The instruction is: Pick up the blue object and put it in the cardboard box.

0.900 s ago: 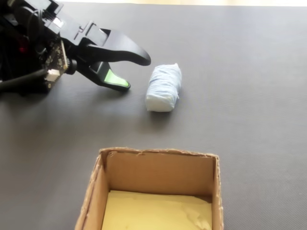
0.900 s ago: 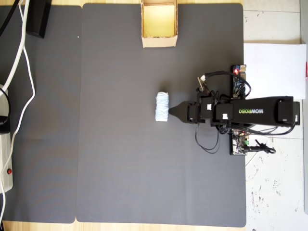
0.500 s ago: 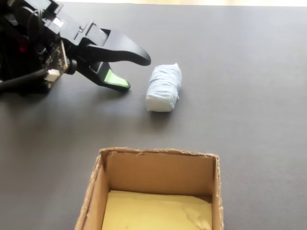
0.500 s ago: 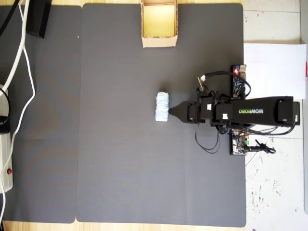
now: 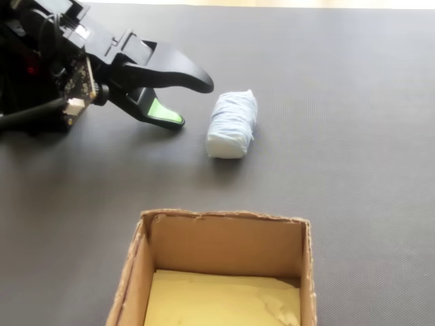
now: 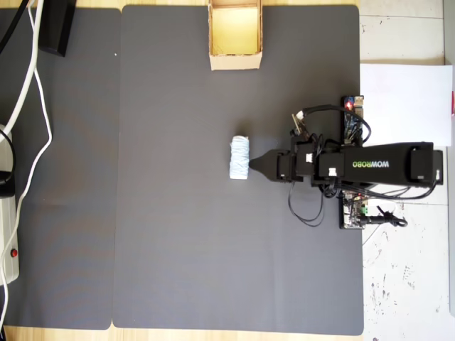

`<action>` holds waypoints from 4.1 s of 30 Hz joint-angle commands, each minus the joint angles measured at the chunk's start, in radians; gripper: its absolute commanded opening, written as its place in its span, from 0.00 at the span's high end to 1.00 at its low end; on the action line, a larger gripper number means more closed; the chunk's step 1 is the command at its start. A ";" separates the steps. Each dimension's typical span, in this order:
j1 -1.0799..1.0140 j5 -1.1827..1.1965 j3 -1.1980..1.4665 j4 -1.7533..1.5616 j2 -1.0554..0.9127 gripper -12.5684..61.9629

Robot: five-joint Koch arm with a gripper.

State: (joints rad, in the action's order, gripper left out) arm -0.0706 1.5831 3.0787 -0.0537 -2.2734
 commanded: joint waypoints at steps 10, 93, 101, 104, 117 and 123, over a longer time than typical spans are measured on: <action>0.000 0.011 0.040 0.109 -0.095 0.37; -0.034 0.037 -0.594 0.546 0.215 0.39; -0.031 0.137 -0.759 0.669 0.411 0.39; -0.029 0.138 -0.805 0.666 0.471 0.39; -0.034 0.152 -0.859 0.563 0.698 0.39; -0.037 0.155 -0.793 0.348 0.710 0.64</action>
State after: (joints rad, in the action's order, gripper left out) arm -0.1104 1.6536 2.3102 0.4295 -1.5861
